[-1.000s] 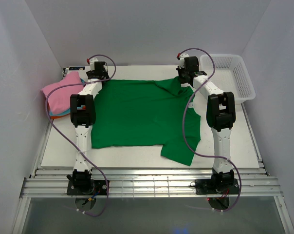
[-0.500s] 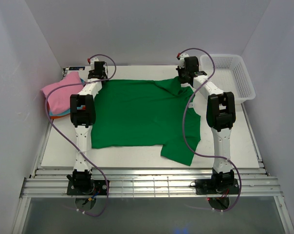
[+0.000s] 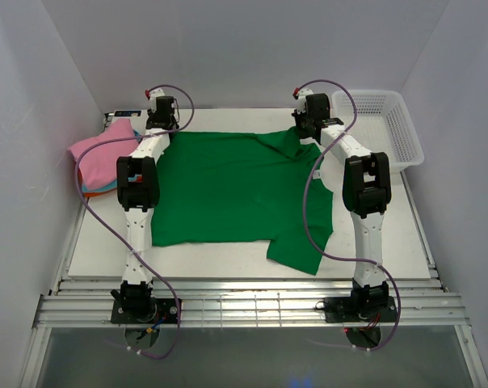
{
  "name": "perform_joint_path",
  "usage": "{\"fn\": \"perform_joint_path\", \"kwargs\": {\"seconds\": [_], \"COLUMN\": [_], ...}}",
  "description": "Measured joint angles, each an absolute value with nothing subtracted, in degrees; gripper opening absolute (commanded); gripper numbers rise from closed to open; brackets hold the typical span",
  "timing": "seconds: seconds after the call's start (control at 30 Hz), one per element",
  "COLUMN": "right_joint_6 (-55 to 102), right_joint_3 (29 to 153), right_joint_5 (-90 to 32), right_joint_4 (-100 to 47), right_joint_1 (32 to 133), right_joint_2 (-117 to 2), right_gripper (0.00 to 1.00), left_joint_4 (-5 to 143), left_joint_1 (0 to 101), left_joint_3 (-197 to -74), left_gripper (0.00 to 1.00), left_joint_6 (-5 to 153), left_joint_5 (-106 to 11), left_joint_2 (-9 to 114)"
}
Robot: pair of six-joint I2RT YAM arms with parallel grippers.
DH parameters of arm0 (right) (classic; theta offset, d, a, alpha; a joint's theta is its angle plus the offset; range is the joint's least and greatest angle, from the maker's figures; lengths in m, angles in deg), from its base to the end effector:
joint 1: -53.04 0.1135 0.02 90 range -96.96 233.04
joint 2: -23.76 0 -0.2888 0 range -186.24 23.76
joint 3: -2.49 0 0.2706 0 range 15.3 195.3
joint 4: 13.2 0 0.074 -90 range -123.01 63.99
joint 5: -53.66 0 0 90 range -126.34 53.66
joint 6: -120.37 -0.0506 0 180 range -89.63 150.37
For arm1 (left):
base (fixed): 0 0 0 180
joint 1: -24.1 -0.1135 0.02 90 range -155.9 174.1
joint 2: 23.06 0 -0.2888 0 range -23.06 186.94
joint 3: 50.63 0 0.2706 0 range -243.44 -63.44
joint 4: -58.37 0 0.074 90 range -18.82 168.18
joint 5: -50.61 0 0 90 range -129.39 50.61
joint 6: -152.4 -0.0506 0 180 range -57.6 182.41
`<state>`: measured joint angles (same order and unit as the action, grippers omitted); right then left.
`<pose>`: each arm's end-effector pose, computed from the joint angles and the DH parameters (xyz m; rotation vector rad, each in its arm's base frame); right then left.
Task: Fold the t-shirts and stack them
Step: Fold the tshirt
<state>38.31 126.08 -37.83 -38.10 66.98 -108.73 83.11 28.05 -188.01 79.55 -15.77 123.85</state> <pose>0.5690 0.1399 0.2153 -0.3953 2.1242 0.0323 0.6282 -0.0231 0.1586 -0.4739 2.0677 0.2293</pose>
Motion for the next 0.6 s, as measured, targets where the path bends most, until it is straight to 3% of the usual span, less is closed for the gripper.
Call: {"fn": "perform_joint_path", "kwargs": {"seconds": [0.13,0.4,0.6], "right_joint_6": [38.31,38.29,38.29], "right_joint_3": [126.1,126.69,127.06], "right_joint_5": [-37.86,-37.86,-37.86], "right_joint_4": [-38.1,-38.26,-38.37], "right_joint_1": [66.98,66.98,66.98], "right_joint_2": [-108.73,-108.75,-108.79], "right_gripper": [0.08,0.08,0.08], "left_joint_4": [81.4,79.67,79.96], "left_joint_1": [28.05,28.05,28.05], "left_joint_3": [-188.12,-188.12,-188.01], "left_gripper": [0.4,0.4,0.52], "left_joint_6": [78.04,76.32,76.43], "left_joint_5": [-15.14,-14.96,-15.01], "left_joint_2": [123.85,123.9,124.09]}}
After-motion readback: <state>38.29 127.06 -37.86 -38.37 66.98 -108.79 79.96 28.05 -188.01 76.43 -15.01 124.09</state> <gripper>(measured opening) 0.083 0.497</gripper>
